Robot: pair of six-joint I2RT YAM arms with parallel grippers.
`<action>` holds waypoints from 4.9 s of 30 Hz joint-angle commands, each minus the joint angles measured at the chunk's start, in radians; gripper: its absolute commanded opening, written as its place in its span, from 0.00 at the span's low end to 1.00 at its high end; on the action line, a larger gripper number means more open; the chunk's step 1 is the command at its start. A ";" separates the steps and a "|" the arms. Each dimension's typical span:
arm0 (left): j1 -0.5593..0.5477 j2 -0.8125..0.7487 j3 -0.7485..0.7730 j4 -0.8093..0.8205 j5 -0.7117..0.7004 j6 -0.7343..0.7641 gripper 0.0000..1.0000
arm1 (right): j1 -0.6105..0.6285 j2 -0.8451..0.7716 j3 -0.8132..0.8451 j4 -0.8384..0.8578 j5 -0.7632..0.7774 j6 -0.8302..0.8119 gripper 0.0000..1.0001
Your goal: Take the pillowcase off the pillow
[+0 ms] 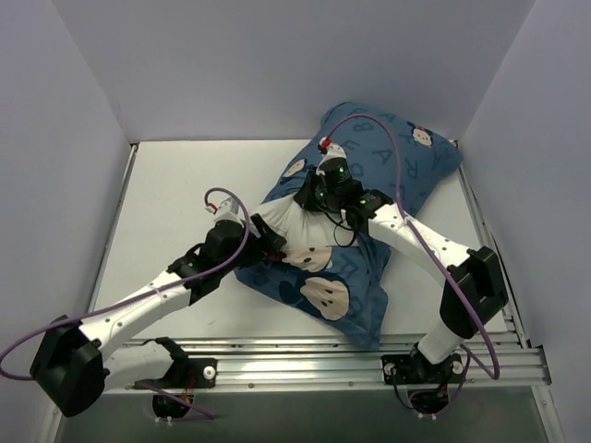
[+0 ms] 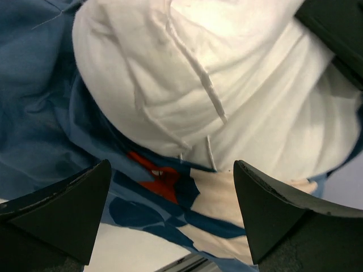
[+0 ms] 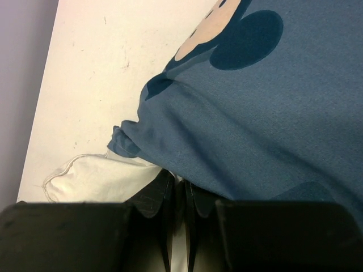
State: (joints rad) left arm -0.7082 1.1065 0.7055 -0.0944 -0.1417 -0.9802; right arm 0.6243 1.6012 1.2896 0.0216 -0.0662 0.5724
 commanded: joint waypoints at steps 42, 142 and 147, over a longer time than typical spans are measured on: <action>0.122 0.312 0.465 0.055 0.100 0.152 0.02 | 0.301 -0.199 -0.260 -0.143 0.180 -0.296 0.40; -0.140 0.053 -0.044 -0.047 -0.085 -0.298 0.60 | 0.344 0.029 -0.179 -0.161 0.447 -0.161 0.56; -0.177 0.070 -0.055 -0.036 -0.065 -0.285 0.16 | 0.318 0.074 -0.130 -0.135 0.376 -0.173 0.10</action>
State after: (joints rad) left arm -0.8539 1.1751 0.6479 -0.1734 -0.2394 -1.2701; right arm 0.9745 1.6005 1.1385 -0.0910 0.3859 0.3779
